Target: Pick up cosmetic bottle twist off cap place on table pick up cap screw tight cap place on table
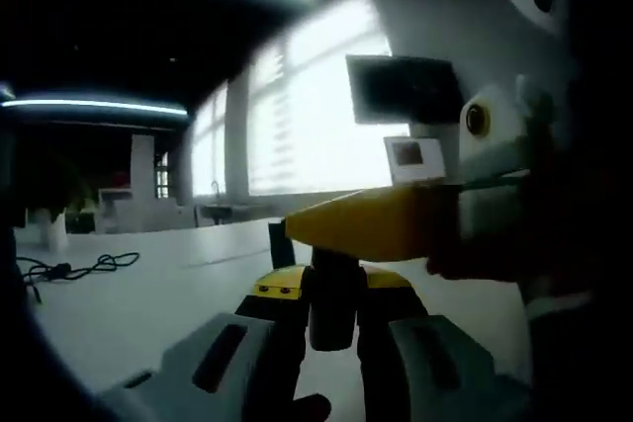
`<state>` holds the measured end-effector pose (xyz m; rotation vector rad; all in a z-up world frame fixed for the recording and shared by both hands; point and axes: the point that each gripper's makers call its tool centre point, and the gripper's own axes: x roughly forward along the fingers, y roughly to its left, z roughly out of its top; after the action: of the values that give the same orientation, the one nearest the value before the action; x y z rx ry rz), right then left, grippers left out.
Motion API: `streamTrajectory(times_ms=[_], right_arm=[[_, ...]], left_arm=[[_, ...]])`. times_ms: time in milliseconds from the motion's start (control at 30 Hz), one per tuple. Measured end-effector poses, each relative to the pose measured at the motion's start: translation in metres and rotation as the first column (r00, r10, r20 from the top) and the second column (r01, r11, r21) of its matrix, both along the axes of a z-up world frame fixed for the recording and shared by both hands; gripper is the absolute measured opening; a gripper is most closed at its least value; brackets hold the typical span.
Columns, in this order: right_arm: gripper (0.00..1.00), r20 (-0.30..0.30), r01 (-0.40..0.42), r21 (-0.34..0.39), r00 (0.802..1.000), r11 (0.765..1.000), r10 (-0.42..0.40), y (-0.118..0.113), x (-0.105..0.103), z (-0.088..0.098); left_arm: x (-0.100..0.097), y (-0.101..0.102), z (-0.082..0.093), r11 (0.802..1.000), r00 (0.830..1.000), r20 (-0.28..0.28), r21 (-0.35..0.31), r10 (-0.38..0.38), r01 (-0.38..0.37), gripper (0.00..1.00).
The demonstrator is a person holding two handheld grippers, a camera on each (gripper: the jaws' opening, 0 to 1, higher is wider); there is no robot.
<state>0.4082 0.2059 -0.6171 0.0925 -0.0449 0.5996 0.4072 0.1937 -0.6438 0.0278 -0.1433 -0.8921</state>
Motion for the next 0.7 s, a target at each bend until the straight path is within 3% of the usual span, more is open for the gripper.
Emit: streamTrajectory(times_ms=[133,267,367,700], right_arm=[[0.15,-0.001,0.026,-0.006,1.0,1.0,-0.026,-0.0038,0.003,-0.0004],[0.15,-0.004,0.028,-0.019,1.0,0.999,-0.028,-0.0053,0.004,-0.0029],[0.15,-0.032,0.011,0.019,0.999,1.0,-0.011,-0.0035,0.0034,-0.004],[0.11,-0.007,0.006,-0.028,1.0,1.0,-0.006,-0.003,0.0023,-0.006]], left_arm=[[0.0009,-0.0005,0.0002,1.0,1.0,-0.003,-0.005,0.002,-0.002,0.09],[-0.0007,-0.0011,0.0011,1.0,1.0,0.001,-0.005,-0.006,0.006,0.09],[-0.0009,-0.0013,-0.0007,1.0,1.0,0.0,0.002,-0.008,0.008,0.09],[-0.0011,-0.0011,-0.0031,1.0,1.0,-0.016,0.001,-0.021,0.021,0.09]])
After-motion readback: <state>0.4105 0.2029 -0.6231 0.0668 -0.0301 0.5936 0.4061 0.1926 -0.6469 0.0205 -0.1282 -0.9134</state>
